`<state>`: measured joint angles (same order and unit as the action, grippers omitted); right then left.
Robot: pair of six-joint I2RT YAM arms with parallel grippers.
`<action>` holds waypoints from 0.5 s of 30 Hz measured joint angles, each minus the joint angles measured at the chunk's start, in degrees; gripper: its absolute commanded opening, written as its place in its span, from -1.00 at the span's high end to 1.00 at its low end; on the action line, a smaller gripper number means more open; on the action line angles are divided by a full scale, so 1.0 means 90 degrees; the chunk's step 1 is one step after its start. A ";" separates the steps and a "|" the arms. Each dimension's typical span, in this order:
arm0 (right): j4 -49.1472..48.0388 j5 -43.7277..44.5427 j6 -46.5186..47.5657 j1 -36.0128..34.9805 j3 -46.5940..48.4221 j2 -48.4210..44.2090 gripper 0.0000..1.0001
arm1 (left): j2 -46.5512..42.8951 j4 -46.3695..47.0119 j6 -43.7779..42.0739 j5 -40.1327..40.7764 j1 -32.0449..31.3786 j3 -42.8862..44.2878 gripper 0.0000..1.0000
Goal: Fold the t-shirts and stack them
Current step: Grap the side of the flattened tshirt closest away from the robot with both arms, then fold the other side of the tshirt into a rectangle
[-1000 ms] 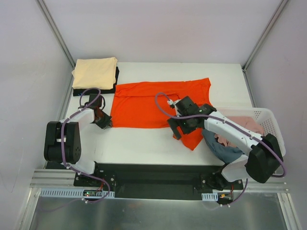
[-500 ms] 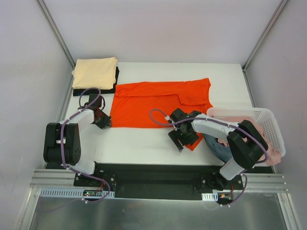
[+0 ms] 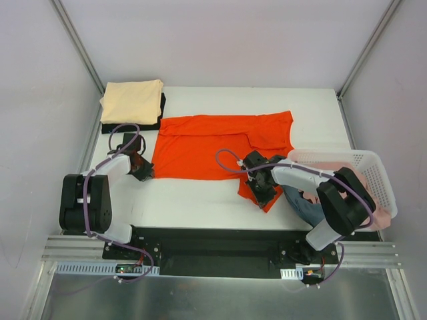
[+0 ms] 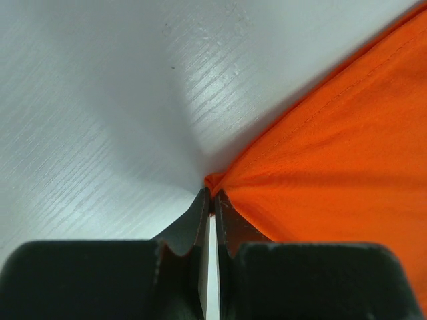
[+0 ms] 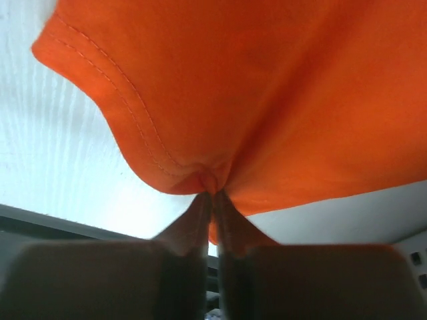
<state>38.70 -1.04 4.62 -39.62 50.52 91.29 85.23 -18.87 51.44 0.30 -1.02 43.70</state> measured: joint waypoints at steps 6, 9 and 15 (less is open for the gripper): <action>-0.0170 -0.0612 -0.0097 -0.0461 -0.0529 -0.0554 0.99 | -0.0478 -0.0024 0.0000 0.0029 0.0000 -0.0413 1.00; -0.0044 -0.0894 -0.0114 -0.0709 -0.0712 -0.0996 0.99 | -0.0874 -0.0146 0.0005 0.0034 0.0000 -0.0663 1.00; 0.0534 -0.0826 -0.0041 -0.0787 -0.0435 -0.1817 0.99 | -0.1868 -0.0486 0.0053 0.0046 0.0000 -0.0971 1.00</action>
<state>43.51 -8.47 4.25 -46.70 46.61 74.94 68.42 -23.24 51.92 0.71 -1.02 34.96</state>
